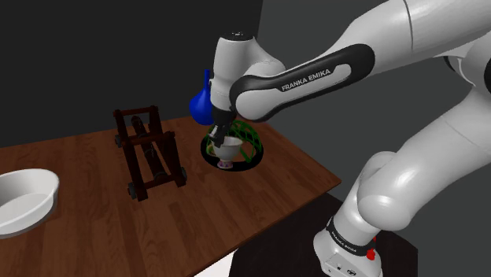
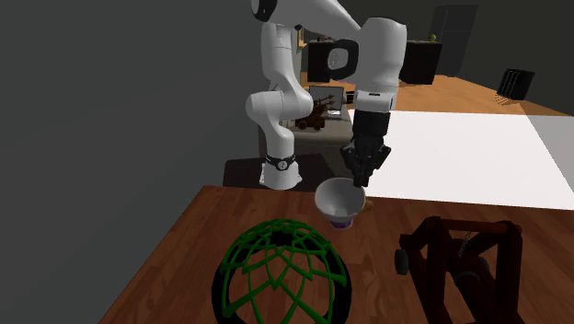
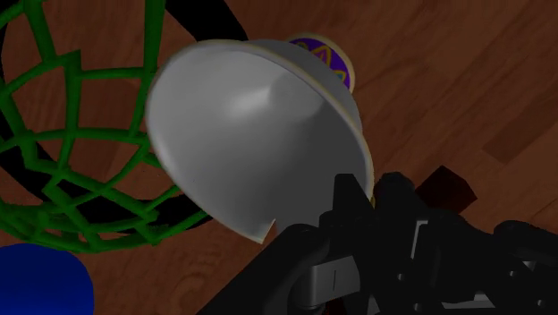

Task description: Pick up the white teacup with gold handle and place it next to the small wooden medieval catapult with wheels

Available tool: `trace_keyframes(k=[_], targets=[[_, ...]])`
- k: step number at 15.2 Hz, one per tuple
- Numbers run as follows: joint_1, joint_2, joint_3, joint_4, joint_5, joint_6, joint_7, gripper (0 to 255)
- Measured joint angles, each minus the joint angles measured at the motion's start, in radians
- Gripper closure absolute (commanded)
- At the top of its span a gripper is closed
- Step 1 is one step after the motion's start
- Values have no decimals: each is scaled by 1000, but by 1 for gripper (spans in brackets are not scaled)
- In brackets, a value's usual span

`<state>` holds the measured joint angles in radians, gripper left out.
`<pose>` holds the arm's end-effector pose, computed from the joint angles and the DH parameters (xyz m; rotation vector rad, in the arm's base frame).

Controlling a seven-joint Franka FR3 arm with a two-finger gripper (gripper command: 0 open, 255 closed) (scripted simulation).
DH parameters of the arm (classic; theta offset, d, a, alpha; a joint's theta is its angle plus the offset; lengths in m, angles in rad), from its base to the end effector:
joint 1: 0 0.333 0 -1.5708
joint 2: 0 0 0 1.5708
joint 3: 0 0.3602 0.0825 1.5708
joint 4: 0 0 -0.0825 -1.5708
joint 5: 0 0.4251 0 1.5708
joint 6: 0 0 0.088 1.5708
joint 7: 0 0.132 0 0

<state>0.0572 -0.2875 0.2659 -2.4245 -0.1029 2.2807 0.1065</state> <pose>0.4627 0.1519 0.4210 2.9779 0.4092 0.2435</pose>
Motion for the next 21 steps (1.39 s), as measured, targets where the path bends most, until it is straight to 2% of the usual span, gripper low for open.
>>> trace_keyframes(k=[14,21], targets=[[-20,115,24,-92,-68,206,70,255],[-24,127,28,-99,-77,223,79,255]])
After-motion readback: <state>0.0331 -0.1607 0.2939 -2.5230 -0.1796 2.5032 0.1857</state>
